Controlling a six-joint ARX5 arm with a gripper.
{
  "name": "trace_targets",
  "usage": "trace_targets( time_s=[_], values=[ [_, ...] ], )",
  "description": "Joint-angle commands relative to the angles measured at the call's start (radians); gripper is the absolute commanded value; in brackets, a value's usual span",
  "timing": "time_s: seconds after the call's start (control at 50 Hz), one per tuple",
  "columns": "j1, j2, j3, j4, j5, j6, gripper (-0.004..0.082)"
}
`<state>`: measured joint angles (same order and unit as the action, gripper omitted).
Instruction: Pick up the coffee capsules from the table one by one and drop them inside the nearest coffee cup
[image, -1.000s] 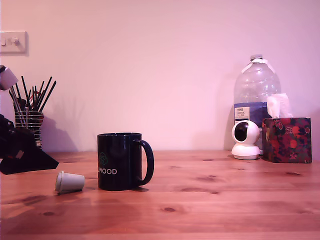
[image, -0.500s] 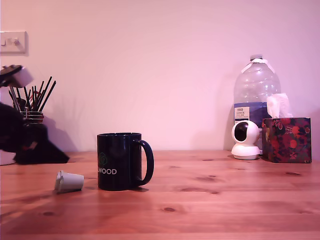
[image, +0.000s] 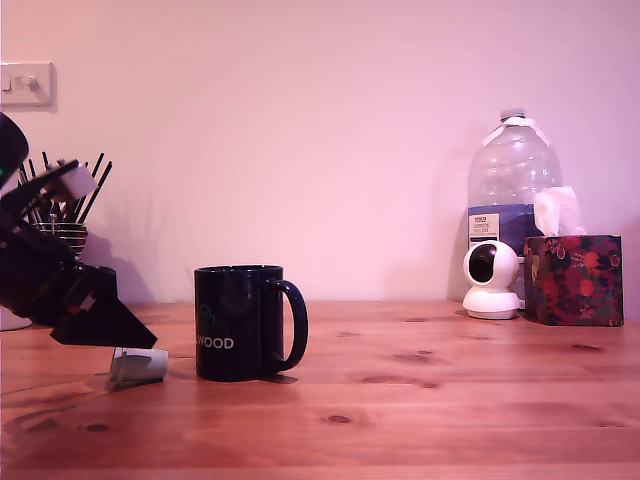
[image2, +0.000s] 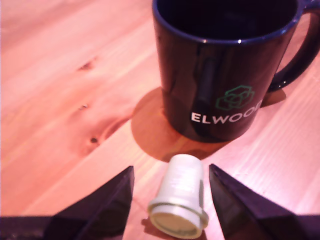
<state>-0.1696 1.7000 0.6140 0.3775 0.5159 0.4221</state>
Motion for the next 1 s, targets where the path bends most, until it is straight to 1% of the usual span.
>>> trace_targets(
  time_s=[0.0,0.2,0.5,0.66,0.78,0.82,0.98],
  values=[
    [-0.004,0.036,0.0,-0.005,0.005,0.005,0.0422],
    [-0.004,0.061,0.0,-0.012,0.003,0.005,0.0422],
    [-0.006,0.061,0.0,-0.015,0.002,0.005,0.0419],
    [-0.007,0.061,0.0,-0.024,0.0,0.004,0.0351],
    [-0.008,0.061,0.0,-0.035,0.0,0.004,0.0247],
    [-0.009,0.061,0.0,-0.036,0.0,0.005,0.0232],
    [-0.01,0.061,0.0,-0.036,0.0,0.004,0.0232]
  ],
)
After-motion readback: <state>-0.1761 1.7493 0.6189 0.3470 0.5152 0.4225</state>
